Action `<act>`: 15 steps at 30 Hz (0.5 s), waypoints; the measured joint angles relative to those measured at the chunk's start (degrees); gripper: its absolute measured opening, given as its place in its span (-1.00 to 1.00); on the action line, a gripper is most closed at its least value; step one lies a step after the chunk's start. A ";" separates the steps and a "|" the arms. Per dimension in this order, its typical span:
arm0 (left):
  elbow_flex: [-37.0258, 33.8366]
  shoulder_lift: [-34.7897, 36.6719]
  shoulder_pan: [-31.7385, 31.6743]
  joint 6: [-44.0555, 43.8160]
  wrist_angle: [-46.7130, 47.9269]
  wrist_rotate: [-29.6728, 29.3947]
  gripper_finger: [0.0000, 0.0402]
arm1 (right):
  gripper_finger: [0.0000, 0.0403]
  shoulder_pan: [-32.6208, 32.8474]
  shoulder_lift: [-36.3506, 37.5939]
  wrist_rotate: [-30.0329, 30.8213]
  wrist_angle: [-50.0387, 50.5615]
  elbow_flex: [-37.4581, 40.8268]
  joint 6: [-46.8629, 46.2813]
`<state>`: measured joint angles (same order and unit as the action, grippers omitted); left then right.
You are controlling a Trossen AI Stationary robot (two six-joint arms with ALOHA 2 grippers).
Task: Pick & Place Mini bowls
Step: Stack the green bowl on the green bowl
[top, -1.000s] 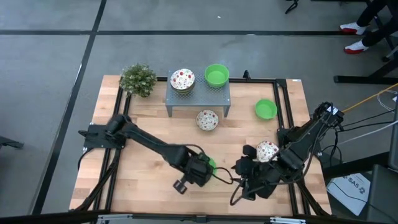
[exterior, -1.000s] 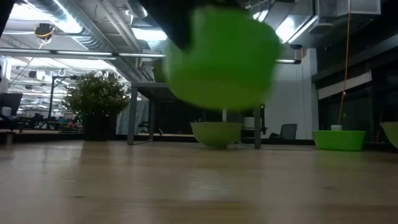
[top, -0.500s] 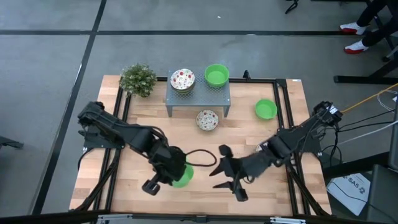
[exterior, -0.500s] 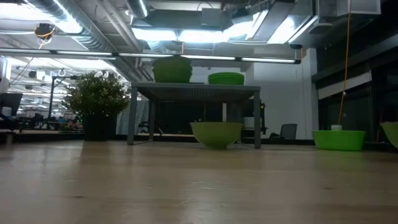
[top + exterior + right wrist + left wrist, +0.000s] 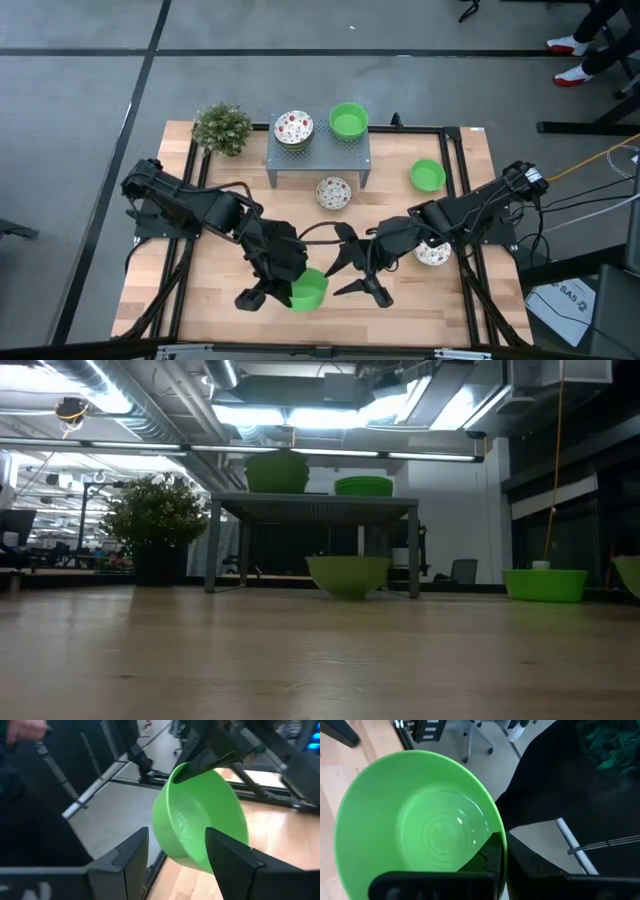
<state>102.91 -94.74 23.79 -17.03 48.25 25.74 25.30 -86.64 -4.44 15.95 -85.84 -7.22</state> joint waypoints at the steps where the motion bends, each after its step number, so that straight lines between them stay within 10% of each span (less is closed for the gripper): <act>1: 0.00 0.00 -0.17 -0.03 -0.53 0.04 -0.99 | -0.03 -0.25 -0.01 -1.54 -0.15 0.00 -0.02; 15: -0.02 -0.02 -4.67 1.11 -8.39 3.14 -0.99 | -0.23 -1.31 -0.01 -7.17 -0.27 0.00 1.70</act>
<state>102.89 -94.76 19.12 -15.92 39.86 28.88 23.99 -86.65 -11.61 15.68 -85.84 -5.52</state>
